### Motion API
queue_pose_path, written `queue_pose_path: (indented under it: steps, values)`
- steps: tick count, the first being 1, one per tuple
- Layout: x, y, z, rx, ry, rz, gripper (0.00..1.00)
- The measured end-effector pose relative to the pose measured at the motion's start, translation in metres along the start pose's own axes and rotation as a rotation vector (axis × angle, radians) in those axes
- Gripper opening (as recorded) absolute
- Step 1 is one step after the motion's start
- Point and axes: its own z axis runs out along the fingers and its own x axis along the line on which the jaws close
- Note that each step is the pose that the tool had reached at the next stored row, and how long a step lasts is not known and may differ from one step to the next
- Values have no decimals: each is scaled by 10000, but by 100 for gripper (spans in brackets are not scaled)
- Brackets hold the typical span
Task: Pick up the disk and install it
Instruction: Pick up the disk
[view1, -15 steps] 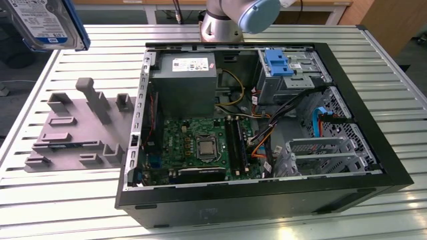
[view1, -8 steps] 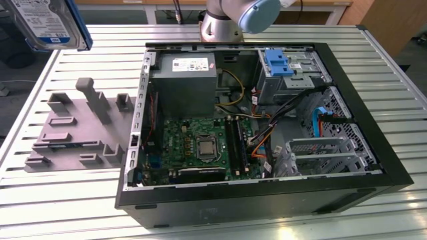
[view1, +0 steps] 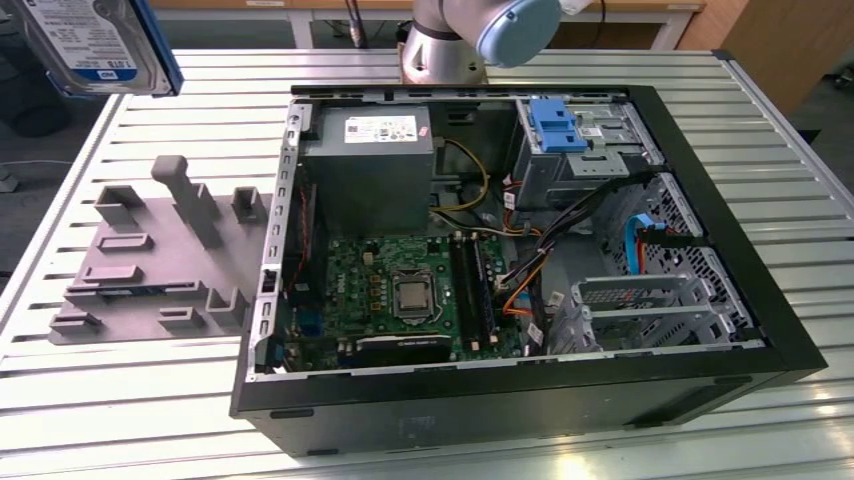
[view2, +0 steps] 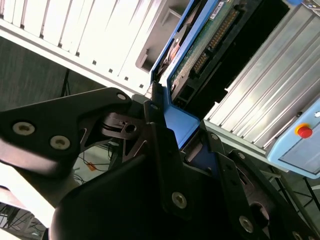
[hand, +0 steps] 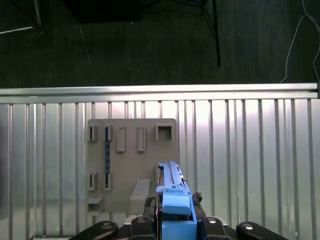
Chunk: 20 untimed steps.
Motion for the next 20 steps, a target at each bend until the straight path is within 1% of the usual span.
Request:
queue_pose_path:
  steps: [2,10,17,20]
  values:
    - [2,-1,-5,-1,0,-1,36]
    - [46,-11,-6,-1,0,0,36]
    - [50,-14,-6,0,-1,0,36]
    - [49,-55,-7,0,0,-1,36]
